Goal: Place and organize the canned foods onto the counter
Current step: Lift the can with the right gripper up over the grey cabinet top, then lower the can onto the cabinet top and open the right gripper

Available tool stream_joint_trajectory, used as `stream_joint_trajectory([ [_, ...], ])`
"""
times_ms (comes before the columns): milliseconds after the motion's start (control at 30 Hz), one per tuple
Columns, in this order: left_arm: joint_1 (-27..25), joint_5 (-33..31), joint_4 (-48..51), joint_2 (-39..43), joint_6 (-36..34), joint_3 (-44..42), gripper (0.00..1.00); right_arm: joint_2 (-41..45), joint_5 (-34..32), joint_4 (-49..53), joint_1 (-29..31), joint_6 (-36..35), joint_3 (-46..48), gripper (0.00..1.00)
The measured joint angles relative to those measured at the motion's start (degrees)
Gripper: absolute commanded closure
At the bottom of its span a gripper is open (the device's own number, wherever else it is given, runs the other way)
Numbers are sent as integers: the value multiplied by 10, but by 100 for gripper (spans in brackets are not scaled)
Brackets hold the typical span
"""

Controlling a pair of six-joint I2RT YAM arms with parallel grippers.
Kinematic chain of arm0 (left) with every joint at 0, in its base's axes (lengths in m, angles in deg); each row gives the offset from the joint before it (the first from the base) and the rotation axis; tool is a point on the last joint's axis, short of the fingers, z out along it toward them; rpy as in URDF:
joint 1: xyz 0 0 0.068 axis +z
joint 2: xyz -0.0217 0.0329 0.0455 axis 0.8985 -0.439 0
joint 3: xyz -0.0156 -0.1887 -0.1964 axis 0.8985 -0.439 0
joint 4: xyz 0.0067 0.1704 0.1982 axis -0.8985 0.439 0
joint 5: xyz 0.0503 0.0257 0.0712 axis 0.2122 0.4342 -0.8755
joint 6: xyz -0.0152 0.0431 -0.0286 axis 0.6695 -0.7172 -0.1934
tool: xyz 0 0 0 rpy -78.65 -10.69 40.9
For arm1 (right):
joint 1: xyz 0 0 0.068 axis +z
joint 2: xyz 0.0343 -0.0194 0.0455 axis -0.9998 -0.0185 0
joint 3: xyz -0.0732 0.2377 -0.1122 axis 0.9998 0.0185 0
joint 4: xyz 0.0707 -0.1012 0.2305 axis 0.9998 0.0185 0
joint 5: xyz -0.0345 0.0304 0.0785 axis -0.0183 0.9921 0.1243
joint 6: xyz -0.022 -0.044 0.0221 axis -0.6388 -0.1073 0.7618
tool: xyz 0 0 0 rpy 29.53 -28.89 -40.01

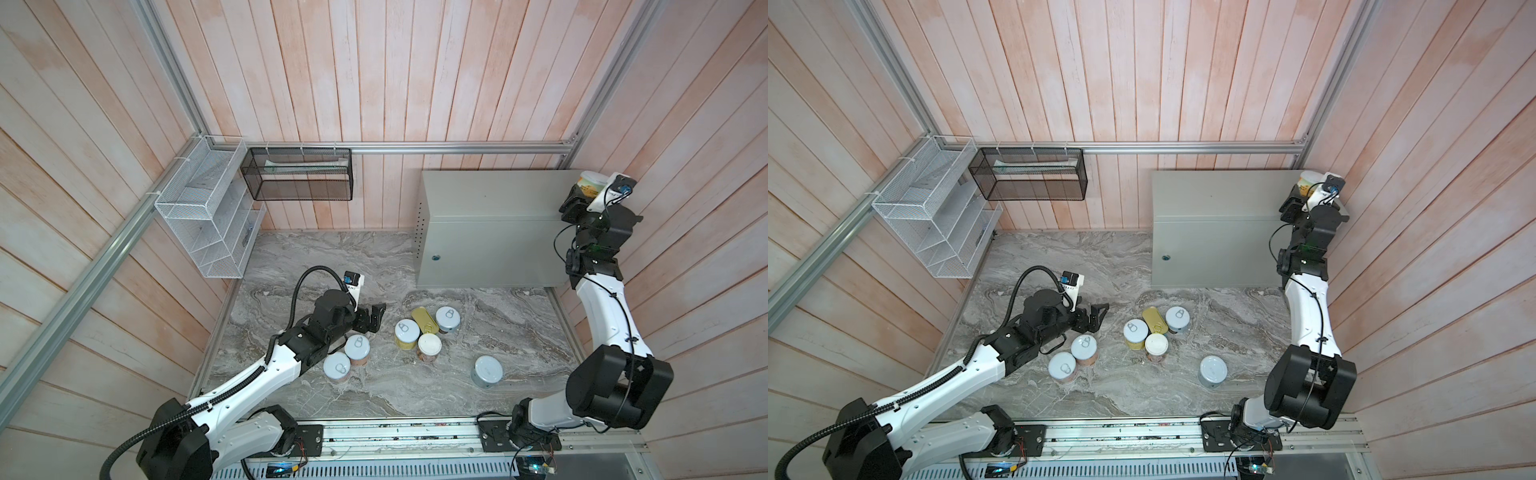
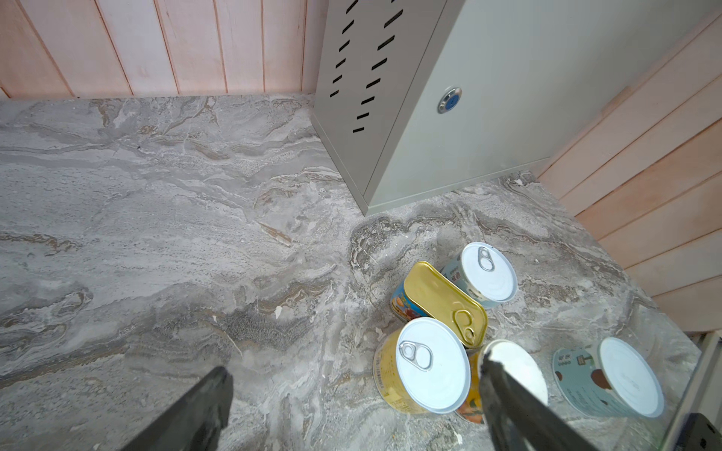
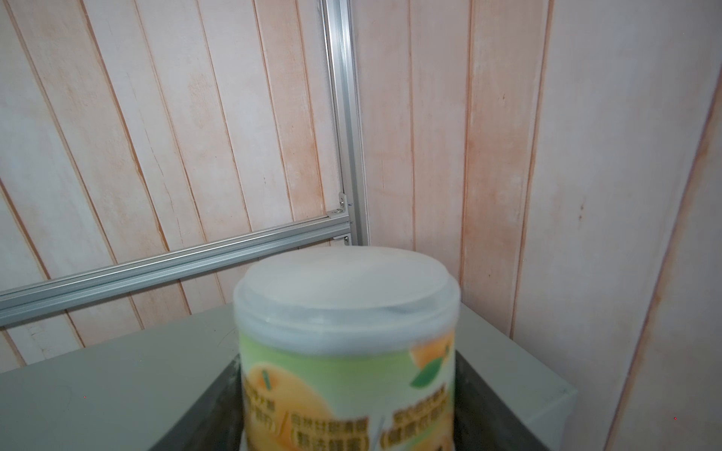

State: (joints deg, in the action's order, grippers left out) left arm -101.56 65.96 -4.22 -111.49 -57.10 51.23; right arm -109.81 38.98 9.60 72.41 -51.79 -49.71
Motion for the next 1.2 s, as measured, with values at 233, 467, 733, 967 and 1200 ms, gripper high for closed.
stream_joint_trajectory([
  [233,0,3,-2,-11,3,3,0,-31,10,4,0,0,-38,42],
  [467,0,5,-15,-19,9,3,0,-66,10,14,8,-11,-71,40],
  [733,0,4,-66,-36,12,-18,0,-85,-2,7,54,-71,-73,40],
  [967,1,4,-87,-55,12,-54,0,-97,-43,-9,83,-111,-79,40],
  [1200,1,4,-110,-69,12,-56,0,-114,-110,-36,79,-122,-81,39],
])
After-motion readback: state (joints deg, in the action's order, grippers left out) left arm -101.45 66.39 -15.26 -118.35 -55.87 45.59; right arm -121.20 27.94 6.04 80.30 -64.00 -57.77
